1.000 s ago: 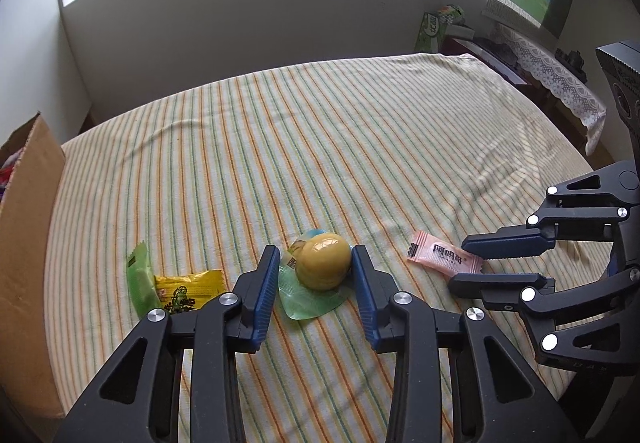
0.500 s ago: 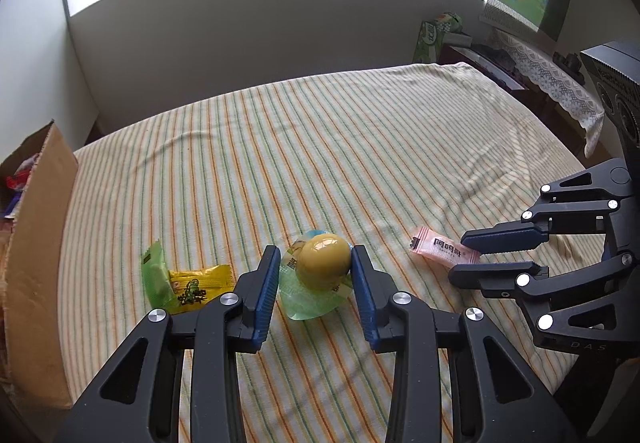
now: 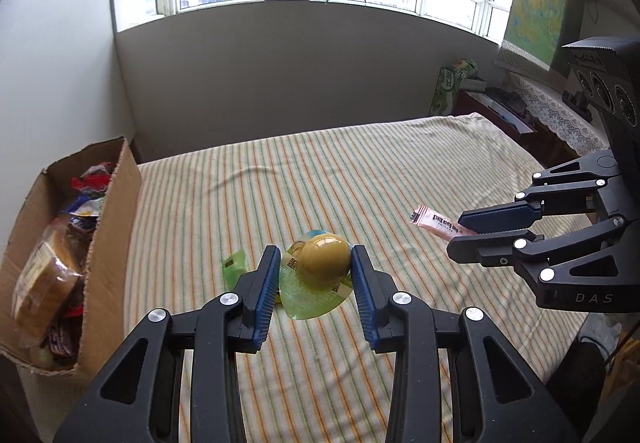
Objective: Organize snacks
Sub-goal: 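Close the left tool on the yellow ball candy while the right tool hovers over the pink candy, then carry the yellow ball candy into the box and open the left tool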
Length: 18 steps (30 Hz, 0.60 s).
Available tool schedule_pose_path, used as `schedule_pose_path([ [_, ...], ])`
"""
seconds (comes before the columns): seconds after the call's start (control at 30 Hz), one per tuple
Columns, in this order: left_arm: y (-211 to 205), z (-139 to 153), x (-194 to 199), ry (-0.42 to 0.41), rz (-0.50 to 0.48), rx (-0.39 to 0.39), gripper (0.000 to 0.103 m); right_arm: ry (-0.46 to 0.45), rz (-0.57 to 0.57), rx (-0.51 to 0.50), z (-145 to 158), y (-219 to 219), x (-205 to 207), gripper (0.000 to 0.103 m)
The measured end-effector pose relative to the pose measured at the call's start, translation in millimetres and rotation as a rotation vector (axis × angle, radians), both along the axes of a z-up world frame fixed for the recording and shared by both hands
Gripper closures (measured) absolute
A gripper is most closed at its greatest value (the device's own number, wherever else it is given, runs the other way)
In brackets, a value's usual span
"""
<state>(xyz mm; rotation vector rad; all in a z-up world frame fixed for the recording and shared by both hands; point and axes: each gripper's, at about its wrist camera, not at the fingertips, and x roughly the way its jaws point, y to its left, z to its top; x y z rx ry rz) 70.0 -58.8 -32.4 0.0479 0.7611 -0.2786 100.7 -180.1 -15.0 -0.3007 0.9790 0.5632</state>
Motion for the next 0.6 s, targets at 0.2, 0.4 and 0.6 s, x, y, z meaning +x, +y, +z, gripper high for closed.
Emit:
schedule_pose_path([
  [0.2,39,14,-9,-0.048,0.086,-0.017,0.069,-0.038,0.056,0.027,23,38,10,0.081],
  [0.4,80,34,-8,-0.102,0.173,-0.021,0.069,-0.060,0.126,0.048,41,88,27,0.081],
  [0.6,134,45,2,-0.134,0.284,-0.025,0.069,-0.066,0.172,0.074,52,142,48,0.081],
])
